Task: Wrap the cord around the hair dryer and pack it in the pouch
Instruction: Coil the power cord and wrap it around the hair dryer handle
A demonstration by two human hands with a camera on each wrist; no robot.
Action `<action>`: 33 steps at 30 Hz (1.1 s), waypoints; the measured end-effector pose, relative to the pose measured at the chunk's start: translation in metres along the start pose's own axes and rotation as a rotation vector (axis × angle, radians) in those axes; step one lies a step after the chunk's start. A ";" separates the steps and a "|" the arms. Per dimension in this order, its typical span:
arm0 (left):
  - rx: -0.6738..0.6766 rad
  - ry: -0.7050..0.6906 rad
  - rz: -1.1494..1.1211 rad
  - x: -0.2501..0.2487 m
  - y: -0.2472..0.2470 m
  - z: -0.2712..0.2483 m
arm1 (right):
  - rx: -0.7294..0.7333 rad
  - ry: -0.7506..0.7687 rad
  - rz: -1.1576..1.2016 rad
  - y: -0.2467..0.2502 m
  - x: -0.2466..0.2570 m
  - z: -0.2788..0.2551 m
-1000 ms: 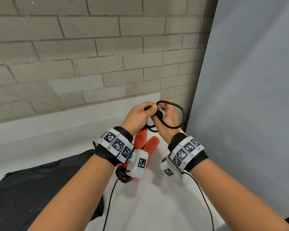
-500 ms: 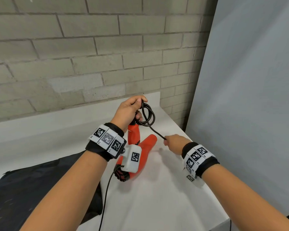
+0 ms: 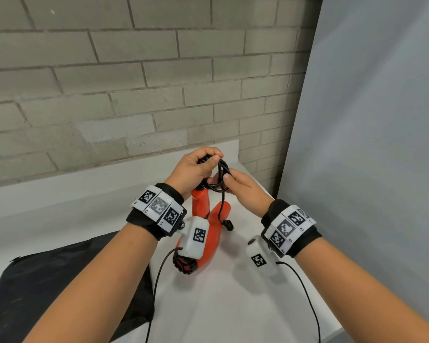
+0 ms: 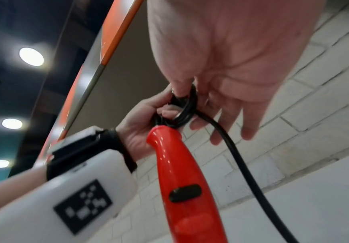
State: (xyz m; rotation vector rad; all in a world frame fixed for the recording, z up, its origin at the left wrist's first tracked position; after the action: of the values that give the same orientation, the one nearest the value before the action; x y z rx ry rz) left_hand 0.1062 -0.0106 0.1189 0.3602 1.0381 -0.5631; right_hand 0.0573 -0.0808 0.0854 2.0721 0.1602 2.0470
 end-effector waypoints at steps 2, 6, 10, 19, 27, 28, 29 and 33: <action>-0.009 0.018 -0.066 0.000 -0.003 -0.003 | -0.073 0.037 -0.012 0.003 0.003 -0.002; -0.014 0.002 -0.043 -0.007 -0.004 -0.003 | -0.224 0.106 -0.120 0.009 0.014 -0.006; 0.043 0.033 0.015 -0.009 -0.003 -0.004 | -0.341 0.159 -0.235 0.017 0.026 -0.011; 0.080 -0.031 0.096 -0.027 0.003 -0.003 | -0.323 0.178 -0.218 0.020 0.029 -0.014; 0.075 -0.056 0.061 -0.027 0.004 -0.006 | -0.257 0.062 -0.296 0.034 0.020 -0.009; 0.081 -0.046 0.055 -0.025 0.002 -0.007 | -0.271 0.066 -0.353 0.036 0.023 -0.009; 0.082 -0.034 0.058 -0.023 0.001 -0.007 | -0.292 0.074 -0.403 0.038 0.027 -0.009; 0.107 0.013 0.136 -0.016 -0.003 -0.010 | -0.405 0.089 -0.522 0.050 0.042 -0.014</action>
State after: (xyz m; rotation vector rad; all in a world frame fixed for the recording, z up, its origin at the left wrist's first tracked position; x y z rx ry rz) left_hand 0.0916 -0.0035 0.1283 0.5251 0.9898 -0.4952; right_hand 0.0408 -0.1183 0.1381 1.5034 0.2479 1.6818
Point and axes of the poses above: each hand's wrist, its own z-axis towards the middle knuckle, its own y-axis out of the back of the hand, x = y × z, the point moved 10 cm from there along z, towards the middle knuckle, and after that the axes turned 14 degrees about -y, right-handed, at the moved point
